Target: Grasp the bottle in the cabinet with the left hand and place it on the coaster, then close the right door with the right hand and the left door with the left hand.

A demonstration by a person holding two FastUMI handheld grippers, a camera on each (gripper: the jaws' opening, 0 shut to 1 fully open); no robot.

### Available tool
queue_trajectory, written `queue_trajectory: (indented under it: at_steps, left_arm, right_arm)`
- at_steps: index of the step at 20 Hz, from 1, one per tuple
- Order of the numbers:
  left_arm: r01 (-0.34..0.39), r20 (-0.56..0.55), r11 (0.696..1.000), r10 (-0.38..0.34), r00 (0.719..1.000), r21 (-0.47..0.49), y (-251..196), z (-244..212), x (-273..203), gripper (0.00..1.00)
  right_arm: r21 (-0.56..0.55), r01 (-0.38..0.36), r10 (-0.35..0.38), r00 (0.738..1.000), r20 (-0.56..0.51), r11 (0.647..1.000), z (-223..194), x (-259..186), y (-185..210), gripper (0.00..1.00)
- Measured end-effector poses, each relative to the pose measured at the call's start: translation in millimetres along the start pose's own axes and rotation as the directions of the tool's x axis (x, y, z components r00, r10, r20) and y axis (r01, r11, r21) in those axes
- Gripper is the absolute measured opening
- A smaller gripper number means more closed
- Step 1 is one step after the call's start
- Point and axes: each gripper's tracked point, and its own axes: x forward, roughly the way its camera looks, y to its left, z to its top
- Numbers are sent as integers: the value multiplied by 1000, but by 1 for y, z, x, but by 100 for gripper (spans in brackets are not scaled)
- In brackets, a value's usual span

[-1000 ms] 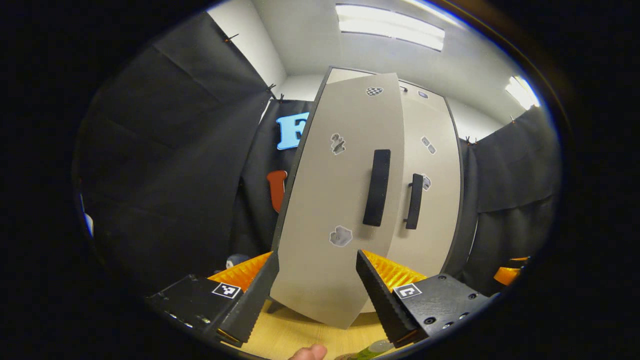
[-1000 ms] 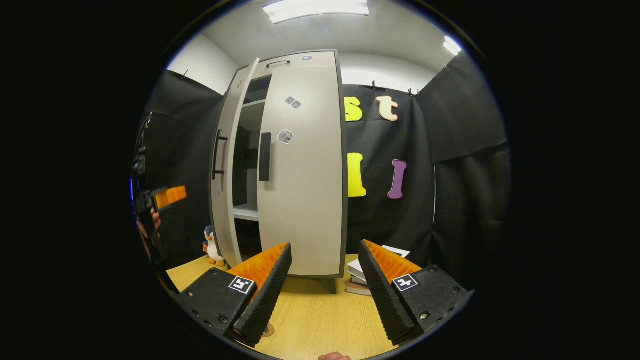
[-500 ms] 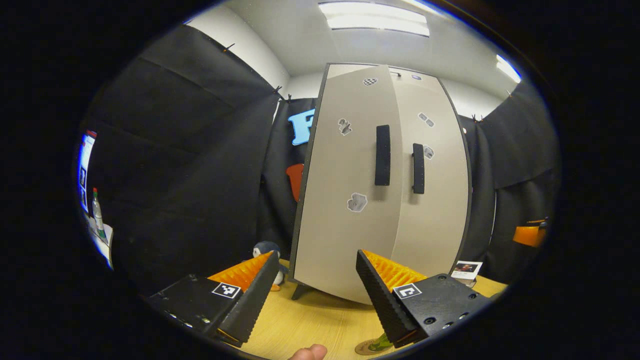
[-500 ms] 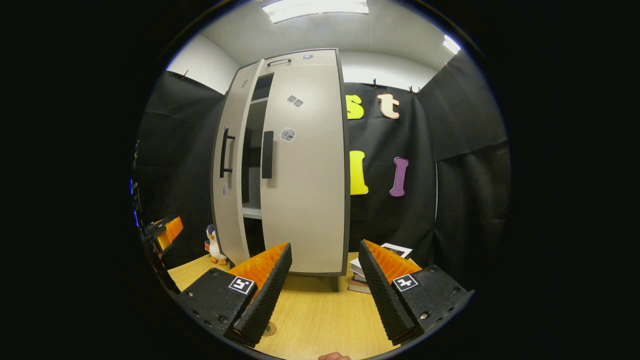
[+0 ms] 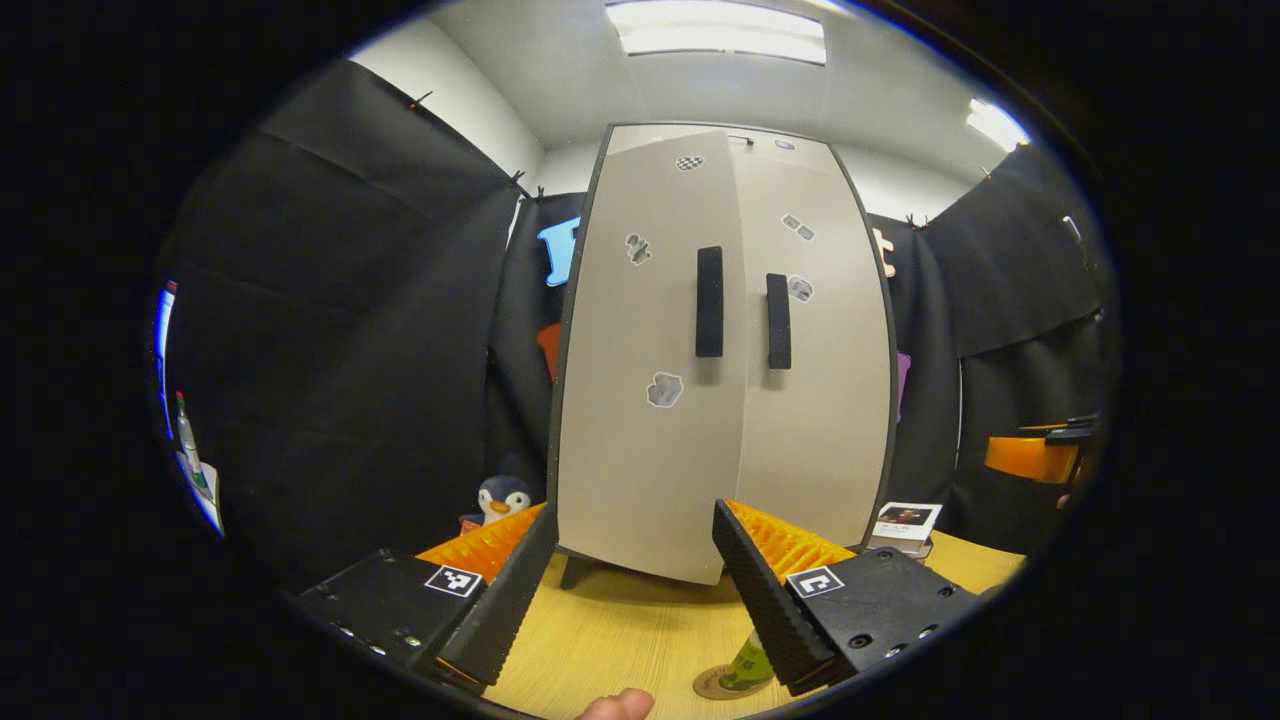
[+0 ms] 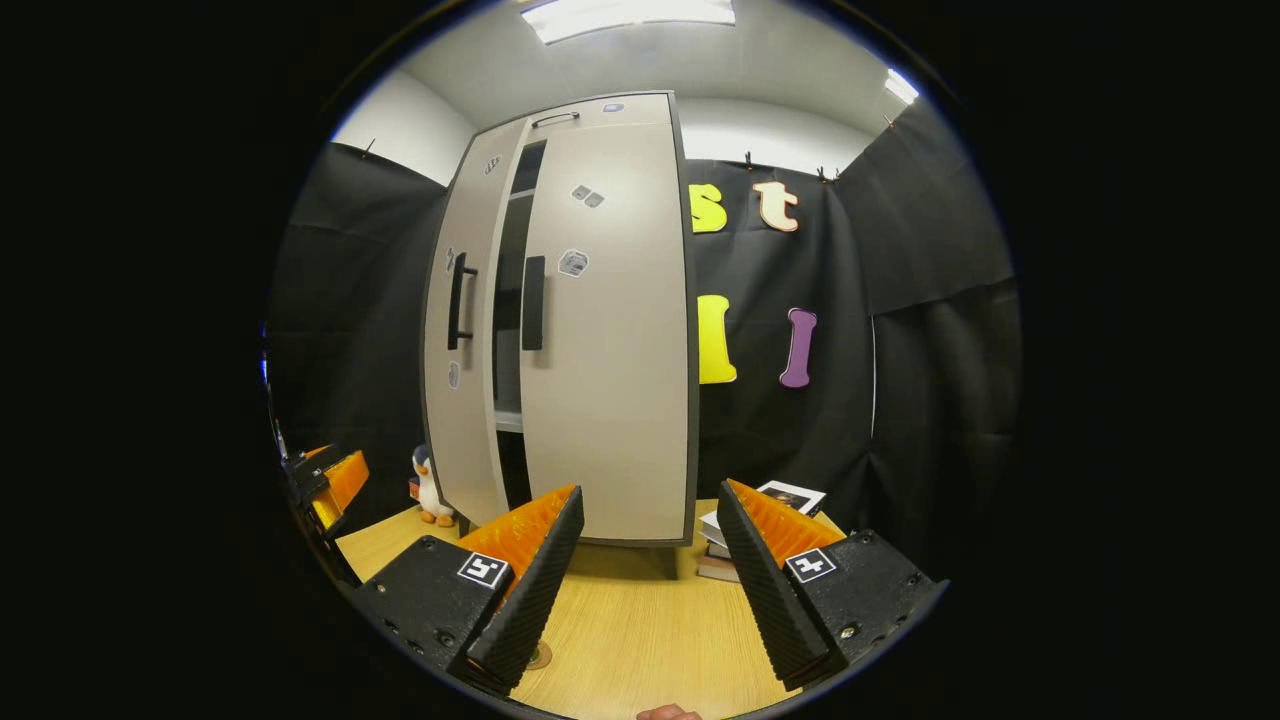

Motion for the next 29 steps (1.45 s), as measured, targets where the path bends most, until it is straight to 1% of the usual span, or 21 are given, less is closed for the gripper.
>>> queue_trajectory:
  at_steps: [3,4,5,10,16,17,18,24,25,26,29]
  left_arm:
    - [10,-7,1000,-10,1000,-5,-4,-1,0,95]
    - [11,-5,1000,-11,1000,-4,-4,0,-1,99]
    - [14,-5,1000,-14,1000,-2,-5,-1,-1,95]
    - [15,-8,1000,-15,1000,-3,-7,-1,-4,95]
    - [11,-11,1000,-11,1000,-11,-7,-1,-4,95]
    - [11,-13,1000,-11,1000,-15,-6,-2,-4,99]
    - [12,-18,1000,-13,1000,-20,-6,-3,-4,94]
    - [8,-27,1000,-9,1000,-23,-4,-7,-6,94]
    - [9,-26,1000,-10,1000,-23,-4,-7,-5,99]
    - [10,-24,1000,-11,1000,-21,-4,-7,-4,95]
    - [11,-20,1000,-11,1000,-18,-4,-5,-4,95]
  right_arm:
    - [8,2,-2,1000,-4,1000,-3,-2,-2,83]
    - [12,4,-4,1000,-7,1000,-4,-3,-2,83]
    - [16,6,-6,1000,-11,1000,-6,-3,-3,83]
    - [31,16,-15,1000,-21,999,-10,-6,-8,83]
    - [19,13,-12,1000,-16,1000,-7,-9,-5,83]
    - [21,12,-11,1000,-18,1000,-7,-10,-4,83]
    - [22,10,-10,1000,-19,1000,-8,-10,-4,83]
    - [24,13,-12,1000,-20,1000,-10,-10,-6,83]
    - [24,13,-13,1000,-20,1000,-10,-10,-5,83]
    - [24,13,-13,1000,-20,1000,-11,-10,-5,83]
    - [24,11,-11,1000,-25,1000,-13,-8,-5,83]
